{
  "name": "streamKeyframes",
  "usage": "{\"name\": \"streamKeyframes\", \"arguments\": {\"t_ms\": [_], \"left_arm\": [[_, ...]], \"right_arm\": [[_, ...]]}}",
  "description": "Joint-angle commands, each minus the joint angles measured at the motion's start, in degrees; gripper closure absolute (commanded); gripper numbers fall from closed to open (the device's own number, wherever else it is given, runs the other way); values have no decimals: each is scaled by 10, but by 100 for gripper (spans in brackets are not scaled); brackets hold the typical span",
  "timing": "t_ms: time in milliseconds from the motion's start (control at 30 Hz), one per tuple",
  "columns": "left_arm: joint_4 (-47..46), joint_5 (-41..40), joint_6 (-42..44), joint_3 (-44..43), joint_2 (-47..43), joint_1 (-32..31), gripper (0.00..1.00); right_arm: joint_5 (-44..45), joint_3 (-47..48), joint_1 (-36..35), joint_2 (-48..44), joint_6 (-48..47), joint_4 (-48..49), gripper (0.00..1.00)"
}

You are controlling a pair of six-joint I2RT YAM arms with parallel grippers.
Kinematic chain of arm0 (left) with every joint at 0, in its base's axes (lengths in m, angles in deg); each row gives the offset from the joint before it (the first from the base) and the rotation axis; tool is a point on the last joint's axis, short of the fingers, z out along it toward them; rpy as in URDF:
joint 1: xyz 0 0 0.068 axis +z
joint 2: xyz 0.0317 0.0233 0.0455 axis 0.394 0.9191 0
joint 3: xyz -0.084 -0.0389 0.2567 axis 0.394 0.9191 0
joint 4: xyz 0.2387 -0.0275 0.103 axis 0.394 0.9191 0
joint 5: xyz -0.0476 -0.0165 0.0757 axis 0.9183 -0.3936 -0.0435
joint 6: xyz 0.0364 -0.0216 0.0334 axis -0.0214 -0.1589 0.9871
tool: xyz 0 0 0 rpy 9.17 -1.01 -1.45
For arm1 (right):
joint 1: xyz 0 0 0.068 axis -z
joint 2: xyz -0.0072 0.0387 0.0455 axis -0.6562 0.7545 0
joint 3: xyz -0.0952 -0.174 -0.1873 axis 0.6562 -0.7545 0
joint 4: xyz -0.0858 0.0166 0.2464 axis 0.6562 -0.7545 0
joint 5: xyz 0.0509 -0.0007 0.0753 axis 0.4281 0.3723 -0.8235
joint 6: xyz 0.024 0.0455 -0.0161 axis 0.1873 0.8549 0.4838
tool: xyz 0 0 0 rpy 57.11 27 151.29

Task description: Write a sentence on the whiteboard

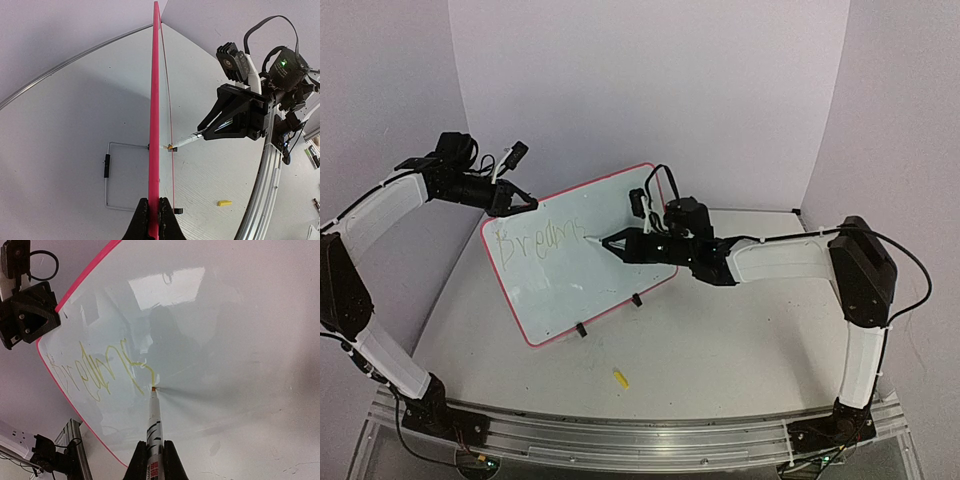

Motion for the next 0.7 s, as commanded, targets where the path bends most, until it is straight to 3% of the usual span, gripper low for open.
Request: {"name": "streamKeyframes", "arguments": {"t_ms": [0,367,667], "left_arm": [[14,7,20,16,-8,-7,100],[12,11,19,18,-5,-6,100],[7,11,19,29,-12,-7,100]], "right_arm": [[-10,30,3,5,-9,-10,100],[-31,44,3,4,-2,4,100],[-49,-17,3,-64,-2,26,100]]}}
